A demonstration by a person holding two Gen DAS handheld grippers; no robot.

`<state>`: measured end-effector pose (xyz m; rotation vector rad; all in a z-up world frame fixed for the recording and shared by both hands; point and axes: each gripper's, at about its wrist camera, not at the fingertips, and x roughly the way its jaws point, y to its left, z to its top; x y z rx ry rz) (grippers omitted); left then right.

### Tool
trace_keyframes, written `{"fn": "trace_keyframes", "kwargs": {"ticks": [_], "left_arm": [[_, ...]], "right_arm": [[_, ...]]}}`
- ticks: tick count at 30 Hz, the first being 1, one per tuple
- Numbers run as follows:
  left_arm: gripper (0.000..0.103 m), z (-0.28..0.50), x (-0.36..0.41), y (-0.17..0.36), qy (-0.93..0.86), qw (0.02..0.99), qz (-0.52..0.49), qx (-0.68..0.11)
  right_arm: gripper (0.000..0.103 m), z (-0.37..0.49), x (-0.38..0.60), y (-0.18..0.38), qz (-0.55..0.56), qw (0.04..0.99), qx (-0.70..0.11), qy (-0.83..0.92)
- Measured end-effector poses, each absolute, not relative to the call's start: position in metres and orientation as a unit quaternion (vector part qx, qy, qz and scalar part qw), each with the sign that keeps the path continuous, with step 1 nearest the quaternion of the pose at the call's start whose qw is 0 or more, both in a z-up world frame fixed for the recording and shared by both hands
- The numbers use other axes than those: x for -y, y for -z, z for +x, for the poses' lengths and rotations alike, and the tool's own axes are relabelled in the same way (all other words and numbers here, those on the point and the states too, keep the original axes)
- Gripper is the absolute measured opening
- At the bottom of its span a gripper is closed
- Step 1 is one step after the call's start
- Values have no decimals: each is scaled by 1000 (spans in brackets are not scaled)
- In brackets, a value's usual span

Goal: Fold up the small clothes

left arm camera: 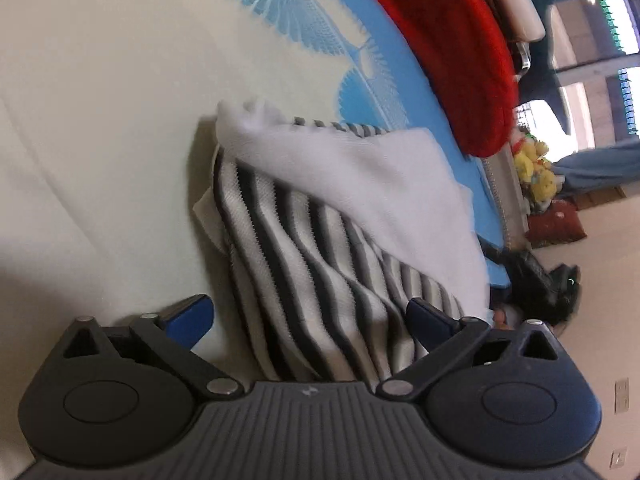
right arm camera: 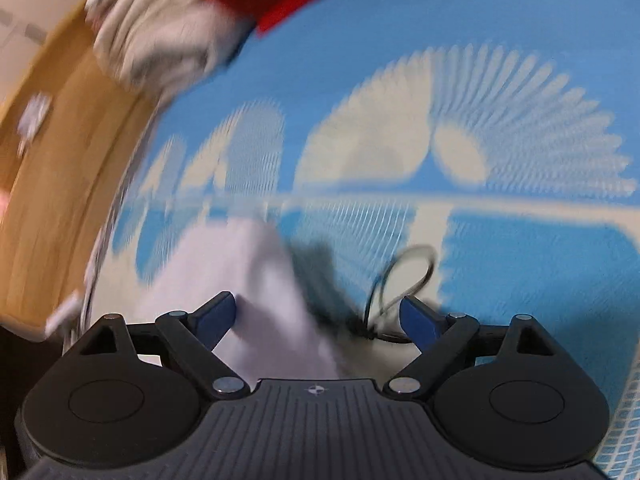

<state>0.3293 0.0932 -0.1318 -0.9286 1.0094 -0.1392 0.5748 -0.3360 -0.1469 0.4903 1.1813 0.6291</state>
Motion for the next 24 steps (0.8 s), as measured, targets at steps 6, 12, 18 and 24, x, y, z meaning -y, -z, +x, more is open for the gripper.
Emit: {"fn": "trace_keyframes", "kwargs": {"ticks": [6, 12, 18, 24], "left_arm": [[33, 358, -101, 139, 50, 771, -442, -456], [32, 488, -90, 112, 106, 820, -319, -464], [32, 613, -30, 119, 183, 832, -232, -469], [33, 657, -17, 124, 221, 832, -191, -472]], "right_arm": [[38, 559, 330, 154, 259, 765, -513, -291], [26, 512, 367, 164, 360, 808, -413, -217], [24, 451, 393, 185, 439, 809, -353, -166], [24, 438, 404, 187, 451, 821, -318, -145]]}}
